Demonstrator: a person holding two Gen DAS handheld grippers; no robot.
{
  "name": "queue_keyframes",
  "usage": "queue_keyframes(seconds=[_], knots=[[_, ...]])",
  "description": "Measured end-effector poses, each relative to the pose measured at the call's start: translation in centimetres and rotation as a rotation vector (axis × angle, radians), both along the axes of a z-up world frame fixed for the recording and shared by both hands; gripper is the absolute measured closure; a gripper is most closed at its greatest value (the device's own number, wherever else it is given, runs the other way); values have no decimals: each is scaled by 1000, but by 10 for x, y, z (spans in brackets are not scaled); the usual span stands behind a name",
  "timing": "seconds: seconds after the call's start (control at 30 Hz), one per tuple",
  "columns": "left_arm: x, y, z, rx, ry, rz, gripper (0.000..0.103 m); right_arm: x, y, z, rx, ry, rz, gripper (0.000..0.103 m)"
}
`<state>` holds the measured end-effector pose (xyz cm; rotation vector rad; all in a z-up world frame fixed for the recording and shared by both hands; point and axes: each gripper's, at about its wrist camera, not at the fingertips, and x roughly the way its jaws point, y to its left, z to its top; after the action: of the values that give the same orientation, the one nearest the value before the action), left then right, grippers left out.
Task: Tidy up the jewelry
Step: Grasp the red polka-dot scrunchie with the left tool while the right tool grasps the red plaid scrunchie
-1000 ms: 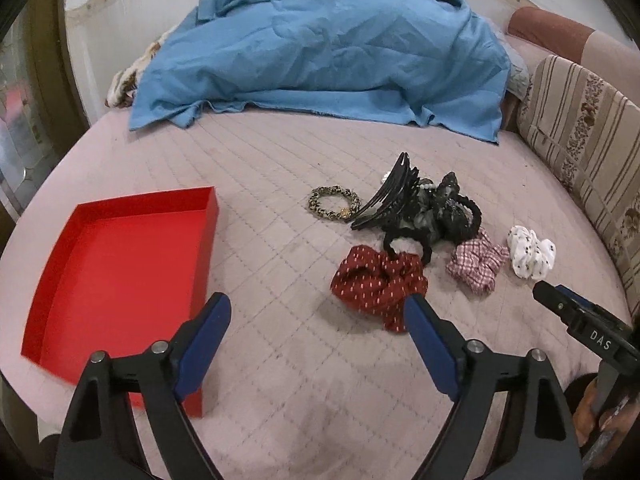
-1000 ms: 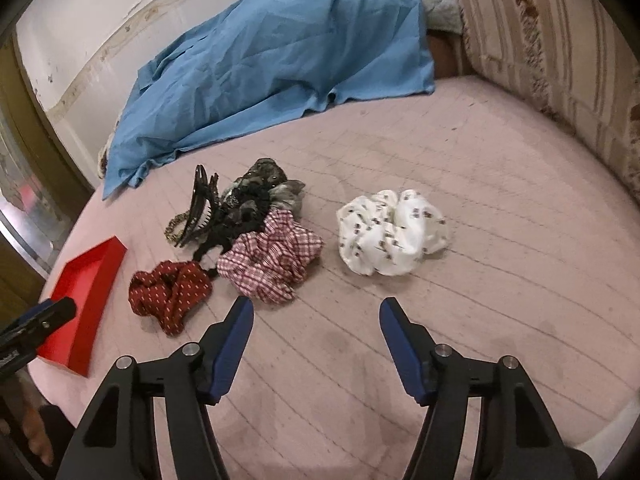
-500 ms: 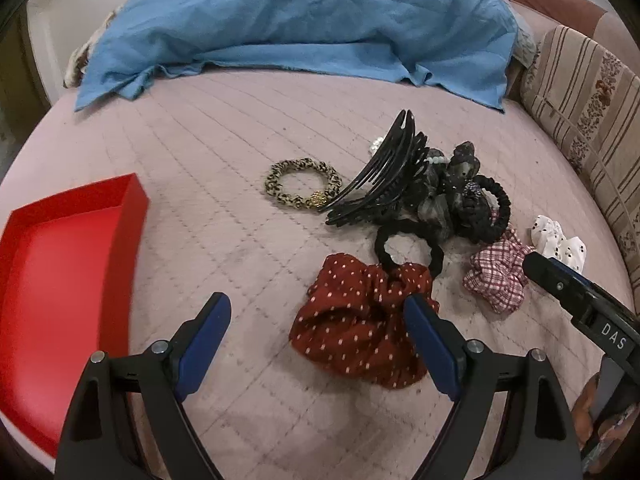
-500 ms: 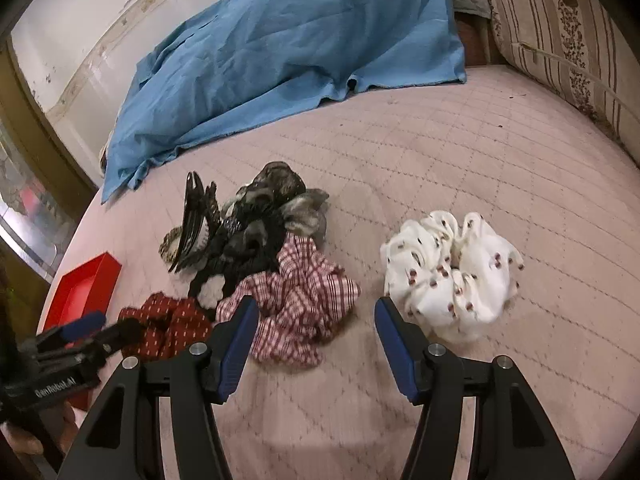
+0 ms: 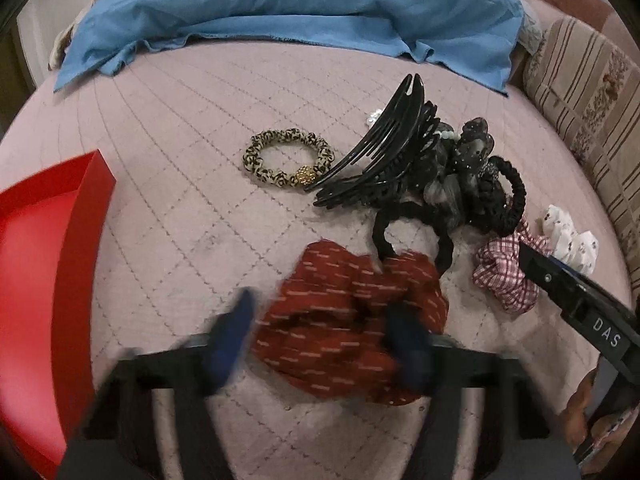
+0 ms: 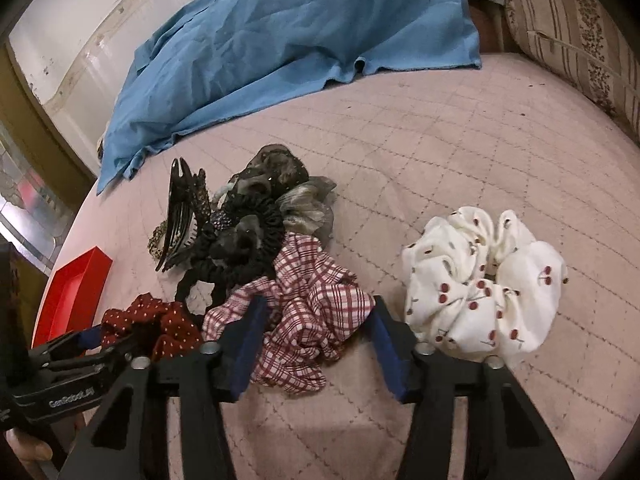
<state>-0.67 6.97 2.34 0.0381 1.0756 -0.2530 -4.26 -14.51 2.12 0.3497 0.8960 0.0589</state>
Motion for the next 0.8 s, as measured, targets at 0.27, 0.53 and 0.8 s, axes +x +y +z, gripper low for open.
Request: queue_keyframes(seconds=[0.27,0.53,0.8], knots=[[-12,1,15,-50,12,-17,93,-5,1,2,44,7,8,89],[-43,23,54,-105,-49,1,93,-31,4,19,92,-11,-6,90],[-69,64,78,-121,-110,69,92,-62,25,53,45,-62,40,90]])
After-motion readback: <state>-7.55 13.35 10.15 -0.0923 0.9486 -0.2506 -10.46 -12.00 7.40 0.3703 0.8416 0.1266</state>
